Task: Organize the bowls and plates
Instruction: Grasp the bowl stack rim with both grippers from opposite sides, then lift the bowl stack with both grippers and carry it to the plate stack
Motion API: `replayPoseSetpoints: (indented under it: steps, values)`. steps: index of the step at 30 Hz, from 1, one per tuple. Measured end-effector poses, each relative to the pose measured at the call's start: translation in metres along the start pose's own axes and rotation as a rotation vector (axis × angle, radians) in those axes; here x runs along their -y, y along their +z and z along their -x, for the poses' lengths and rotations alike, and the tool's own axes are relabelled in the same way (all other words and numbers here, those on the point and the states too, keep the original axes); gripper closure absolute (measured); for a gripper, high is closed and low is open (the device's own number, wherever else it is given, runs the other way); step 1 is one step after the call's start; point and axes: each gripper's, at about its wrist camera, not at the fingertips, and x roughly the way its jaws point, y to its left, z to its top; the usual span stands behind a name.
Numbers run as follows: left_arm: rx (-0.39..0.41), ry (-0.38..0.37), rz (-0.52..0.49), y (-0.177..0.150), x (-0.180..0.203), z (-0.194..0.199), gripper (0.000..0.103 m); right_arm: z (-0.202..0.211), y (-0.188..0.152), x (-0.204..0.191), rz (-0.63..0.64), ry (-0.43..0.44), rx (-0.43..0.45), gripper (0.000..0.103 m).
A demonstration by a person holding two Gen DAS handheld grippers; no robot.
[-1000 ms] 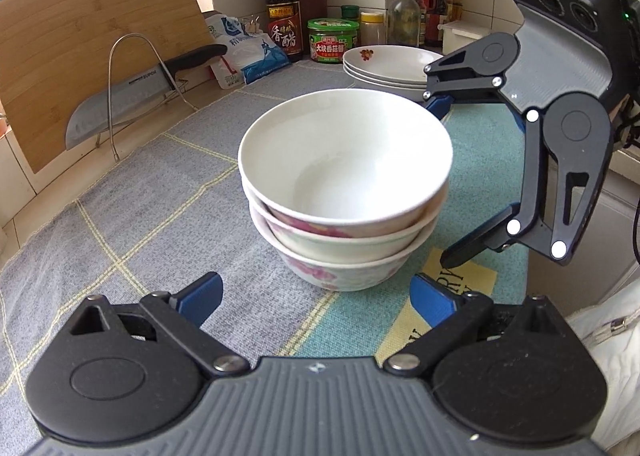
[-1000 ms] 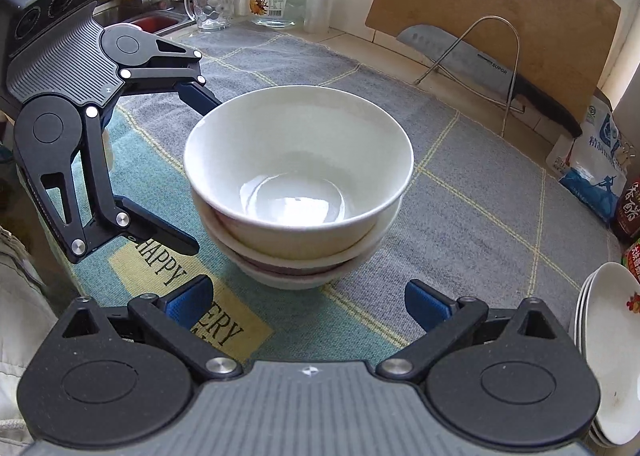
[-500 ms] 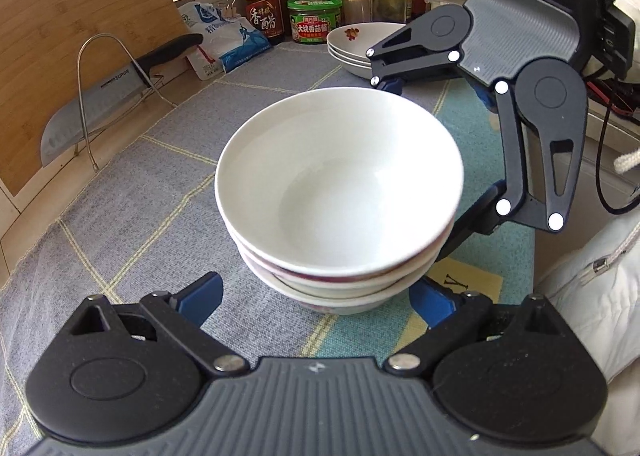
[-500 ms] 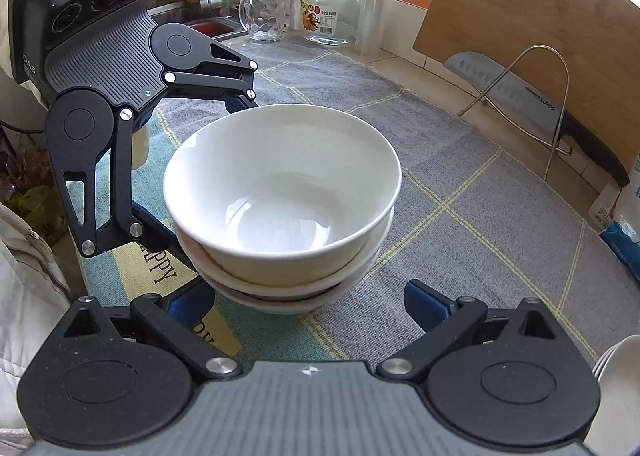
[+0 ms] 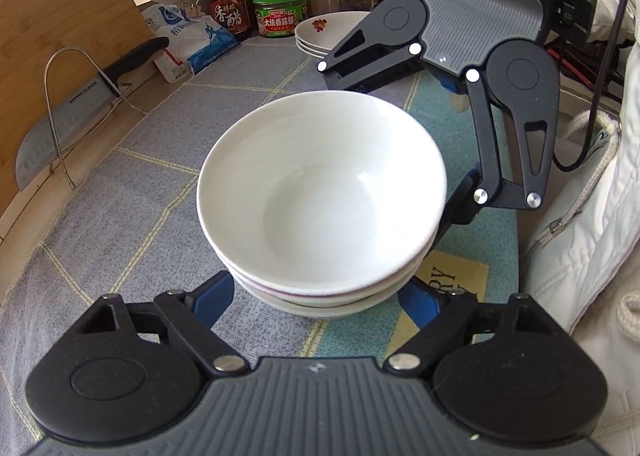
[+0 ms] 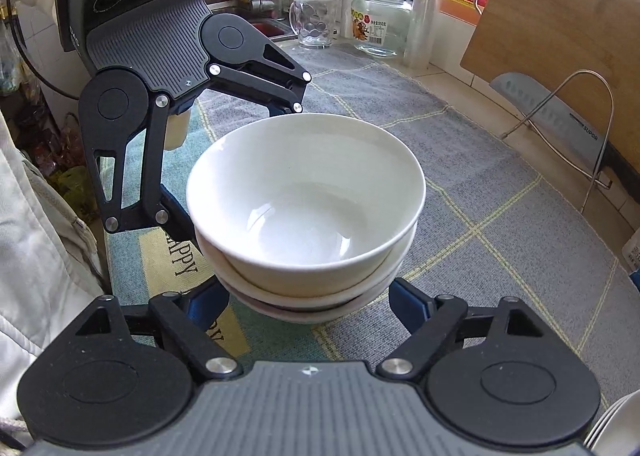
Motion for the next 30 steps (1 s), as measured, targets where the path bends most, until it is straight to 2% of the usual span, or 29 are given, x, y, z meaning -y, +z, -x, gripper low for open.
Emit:
replayPoseSetpoints:
  steps: [8, 19, 30]
  values:
    - [0.023, -0.028, -0.032, 0.001, 0.000, -0.001, 0.015, 0.000, 0.002, 0.004, 0.002, 0.042, -0.015, 0.016]
    - [0.071, -0.077, -0.058, -0.003, -0.008, -0.001, 0.015, -0.002, 0.007, 0.000, -0.006, 0.015, -0.053, 0.016]
    - [0.079, -0.119, -0.072, -0.002, -0.015, -0.004, 0.015, -0.004, 0.009, -0.004, -0.032, -0.008, -0.072, 0.015]
